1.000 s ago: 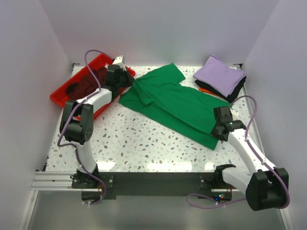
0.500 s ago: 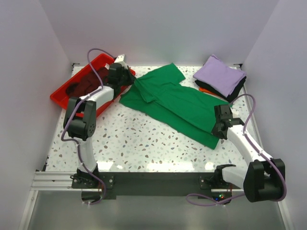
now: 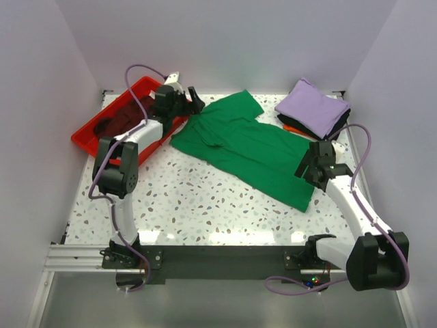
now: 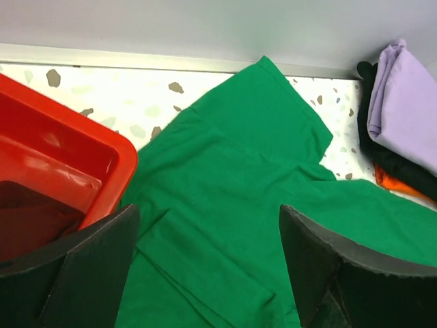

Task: Fold and stack the t-shirts
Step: Fold the tshirt

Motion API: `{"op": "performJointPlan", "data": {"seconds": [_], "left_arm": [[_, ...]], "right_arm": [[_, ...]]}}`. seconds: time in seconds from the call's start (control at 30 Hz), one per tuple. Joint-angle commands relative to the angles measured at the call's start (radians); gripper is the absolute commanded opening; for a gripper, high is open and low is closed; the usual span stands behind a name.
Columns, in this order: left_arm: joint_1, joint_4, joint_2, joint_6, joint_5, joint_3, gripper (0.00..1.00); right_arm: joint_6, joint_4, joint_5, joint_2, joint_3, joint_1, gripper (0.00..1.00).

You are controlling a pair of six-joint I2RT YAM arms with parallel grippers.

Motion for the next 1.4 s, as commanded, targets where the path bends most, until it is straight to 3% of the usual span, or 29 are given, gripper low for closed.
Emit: {"op": "performJointPlan", "data": {"seconds": [0.0, 0.17, 0.3, 0.5, 0.83, 1.37], "left_arm": [[-0.011, 0.103, -0.098, 0.007, 0.035, -0.067, 0.88], [-0.036, 0.183, -0.185, 0.015, 0.050, -0.231, 0.92], [-0.040, 0.252, -0.179, 0.004, 0.067, -0.338, 0.94], [-0.040, 0.309, -0.121, -0.014, 0.084, -0.377, 0.95], [-0.040, 0.435, -0.032, -0.037, 0.108, -0.421, 0.95], [-0.039, 0.521, -0.038, -0.014, 0.052, -0.595, 0.96]], "right_arm": [[-0.047, 0.040, -0.034, -0.071, 0.030, 0.018, 0.86], [-0.046, 0.147, -0.130, -0.087, -0.028, 0.116, 0.89], [-0.024, 0.215, -0.142, 0.045, -0.016, 0.263, 0.90], [-0.010, 0.304, -0.140, 0.186, 0.018, 0.366, 0.90], [0.022, 0.359, -0.142, 0.291, -0.027, 0.368, 0.90], [0.195, 0.226, -0.133, 0.279, -0.139, 0.381, 0.90]]}}
